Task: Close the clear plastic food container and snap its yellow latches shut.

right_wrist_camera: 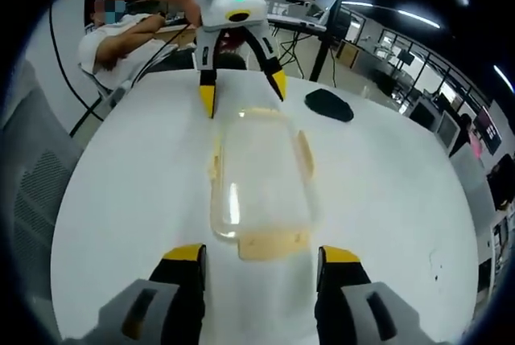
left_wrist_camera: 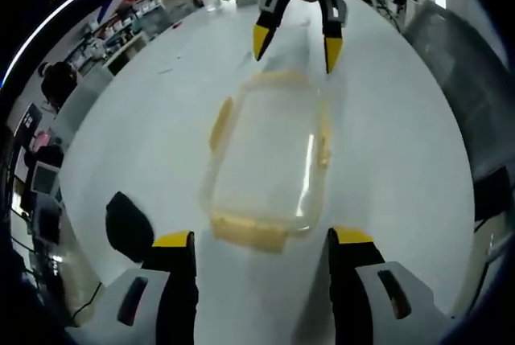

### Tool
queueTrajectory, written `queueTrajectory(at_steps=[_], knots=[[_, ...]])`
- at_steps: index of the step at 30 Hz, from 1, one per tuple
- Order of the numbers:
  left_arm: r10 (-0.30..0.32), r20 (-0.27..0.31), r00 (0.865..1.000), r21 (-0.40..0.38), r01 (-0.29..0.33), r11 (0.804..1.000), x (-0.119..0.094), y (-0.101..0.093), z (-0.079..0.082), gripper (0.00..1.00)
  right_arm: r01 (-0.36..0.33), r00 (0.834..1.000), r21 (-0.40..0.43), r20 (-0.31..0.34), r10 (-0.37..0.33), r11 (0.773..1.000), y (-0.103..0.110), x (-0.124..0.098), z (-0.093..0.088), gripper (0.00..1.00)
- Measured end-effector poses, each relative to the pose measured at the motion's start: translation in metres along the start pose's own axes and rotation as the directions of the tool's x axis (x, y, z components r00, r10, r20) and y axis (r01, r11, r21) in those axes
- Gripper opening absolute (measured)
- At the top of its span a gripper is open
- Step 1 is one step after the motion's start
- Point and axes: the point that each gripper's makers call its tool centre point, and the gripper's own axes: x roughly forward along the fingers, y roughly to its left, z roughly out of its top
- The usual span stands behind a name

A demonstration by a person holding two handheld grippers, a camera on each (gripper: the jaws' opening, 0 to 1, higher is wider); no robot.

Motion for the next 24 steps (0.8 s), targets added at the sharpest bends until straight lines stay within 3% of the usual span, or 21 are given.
queueTrajectory(at_steps=[12, 24], knots=[[-0.033, -0.019, 0.999, 0.038, 0.034, 0.999, 0.001, 0.008, -0.005, 0.63, -0.035, 0.999, -0.003, -0.017, 0.035, 0.999, 0.0, 0.01, 0.002, 0.52], [-0.113, -0.048, 0.992, 0.089, 0.117, 0.989, 0.002, 0.006, -0.007, 0.57, -0.075, 0.995, -0.037, -0.066, 0.072, 0.996, -0.001, 0.017, -0.004, 0.5]])
